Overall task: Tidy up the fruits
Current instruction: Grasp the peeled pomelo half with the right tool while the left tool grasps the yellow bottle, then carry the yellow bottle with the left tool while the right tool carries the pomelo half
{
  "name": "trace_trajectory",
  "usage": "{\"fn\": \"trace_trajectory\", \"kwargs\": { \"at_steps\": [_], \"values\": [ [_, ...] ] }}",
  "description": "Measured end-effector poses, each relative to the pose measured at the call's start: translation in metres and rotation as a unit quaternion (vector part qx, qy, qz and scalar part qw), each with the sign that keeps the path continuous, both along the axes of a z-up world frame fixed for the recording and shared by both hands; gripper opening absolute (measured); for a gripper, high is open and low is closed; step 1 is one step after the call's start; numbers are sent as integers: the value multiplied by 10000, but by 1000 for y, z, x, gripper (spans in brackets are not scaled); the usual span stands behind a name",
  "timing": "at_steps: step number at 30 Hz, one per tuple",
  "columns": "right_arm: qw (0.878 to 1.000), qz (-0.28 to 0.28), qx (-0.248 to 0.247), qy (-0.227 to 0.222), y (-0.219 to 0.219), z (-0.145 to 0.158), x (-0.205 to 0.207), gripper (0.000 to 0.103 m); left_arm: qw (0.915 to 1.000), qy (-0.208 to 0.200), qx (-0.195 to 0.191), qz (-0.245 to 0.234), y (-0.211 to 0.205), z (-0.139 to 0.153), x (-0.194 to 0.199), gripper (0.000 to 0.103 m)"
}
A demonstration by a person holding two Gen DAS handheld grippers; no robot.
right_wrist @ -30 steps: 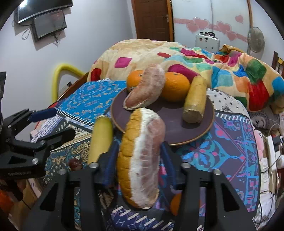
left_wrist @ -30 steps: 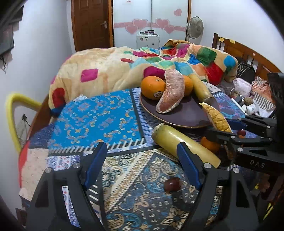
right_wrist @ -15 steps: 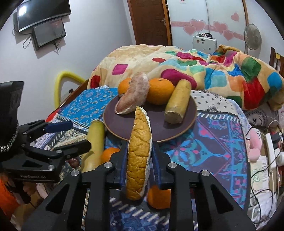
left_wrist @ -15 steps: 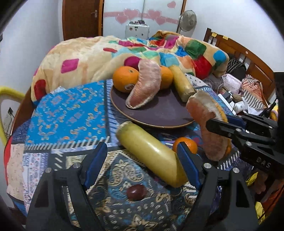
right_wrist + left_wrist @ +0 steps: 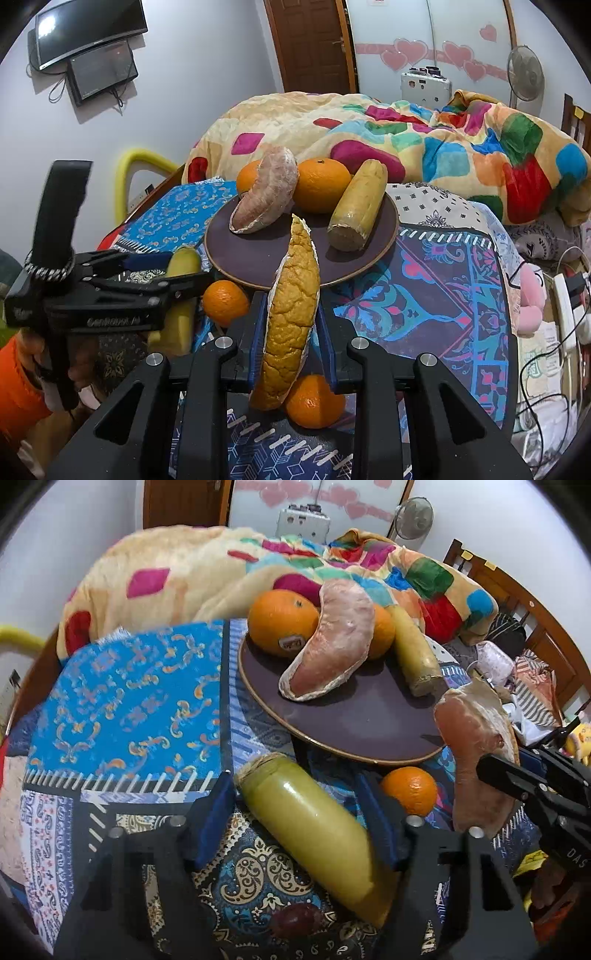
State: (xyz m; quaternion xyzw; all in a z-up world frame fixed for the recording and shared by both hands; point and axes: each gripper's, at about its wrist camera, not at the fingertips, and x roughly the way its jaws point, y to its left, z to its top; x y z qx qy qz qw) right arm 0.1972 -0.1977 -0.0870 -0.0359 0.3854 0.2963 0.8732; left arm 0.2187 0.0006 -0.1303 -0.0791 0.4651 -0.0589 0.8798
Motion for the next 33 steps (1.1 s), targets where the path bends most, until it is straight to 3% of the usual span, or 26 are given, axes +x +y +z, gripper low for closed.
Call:
{"fn": "trace_trajectory", "kwargs": {
  "at_steps": [5,9,16,33],
  "values": [
    [10000,9,67,7,-2,0,0,23,10000,-40,-15,-63,3,2,-5,61],
    [9999,7,108,-17,-3,0,-1,23,9998,8,-109,-137,2,3,-7,46],
    [9999,-2,169,-30,-5,2,-3,23,9991,-95,133,-396,-23,8,-13,36],
    [9980,-57,475,-416,-12,33,-13,22,9914,-1131,244,-608,-28,82,-66,33]
  ]
}}
